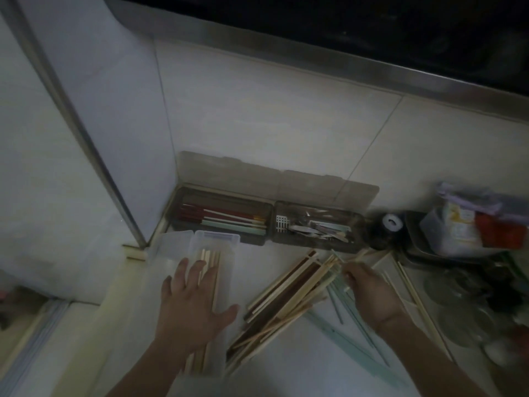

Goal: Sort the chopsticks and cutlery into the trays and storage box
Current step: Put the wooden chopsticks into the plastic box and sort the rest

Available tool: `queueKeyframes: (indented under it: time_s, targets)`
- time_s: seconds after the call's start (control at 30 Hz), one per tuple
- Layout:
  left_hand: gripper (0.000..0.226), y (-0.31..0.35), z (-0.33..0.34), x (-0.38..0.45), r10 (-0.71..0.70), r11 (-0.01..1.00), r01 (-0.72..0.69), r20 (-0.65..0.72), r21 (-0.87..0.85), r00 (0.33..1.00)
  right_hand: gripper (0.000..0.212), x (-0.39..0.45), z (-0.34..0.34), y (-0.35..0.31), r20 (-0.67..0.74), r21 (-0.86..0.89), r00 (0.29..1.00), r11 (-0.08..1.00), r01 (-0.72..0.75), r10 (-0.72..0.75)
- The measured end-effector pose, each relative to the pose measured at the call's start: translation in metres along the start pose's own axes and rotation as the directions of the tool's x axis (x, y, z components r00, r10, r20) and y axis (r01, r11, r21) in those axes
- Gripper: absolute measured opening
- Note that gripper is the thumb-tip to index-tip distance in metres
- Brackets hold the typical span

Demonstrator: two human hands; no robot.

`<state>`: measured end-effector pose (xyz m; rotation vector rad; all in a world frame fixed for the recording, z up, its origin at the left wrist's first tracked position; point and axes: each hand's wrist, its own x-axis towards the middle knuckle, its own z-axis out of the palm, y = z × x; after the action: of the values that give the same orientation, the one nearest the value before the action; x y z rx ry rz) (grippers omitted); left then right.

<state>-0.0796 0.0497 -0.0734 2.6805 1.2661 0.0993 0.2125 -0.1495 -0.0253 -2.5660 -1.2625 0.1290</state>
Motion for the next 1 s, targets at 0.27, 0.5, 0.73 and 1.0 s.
queueKeyframes:
  time_s: [0.27,0.5,0.73,1.0]
  targets:
    - [0.091,-0.002,0.003,-0.001,0.057,0.998,-0.058,-0.052,-0.024,0.997,0.027,0.123,0.034,-0.116,-0.033,0.191,0.936,0.917,0.351,-0.351]
    - [0.091,0.001,0.0,0.003,0.014,0.999,-0.014,-0.007,-0.045,1.0,0.038,0.189,0.084,-0.171,0.231,0.134,0.915,0.942,0.307,-0.331]
    - [0.091,0.001,0.002,0.004,0.018,0.999,-0.018,-0.014,-0.037,1.0,0.032,0.2,0.094,-0.177,0.39,0.001,0.895,0.972,0.237,-0.218]
    - [0.09,0.002,-0.001,0.003,0.028,1.0,-0.028,-0.012,-0.014,1.0,0.023,0.151,0.079,-0.12,-0.009,0.252,0.947,0.916,0.313,-0.321]
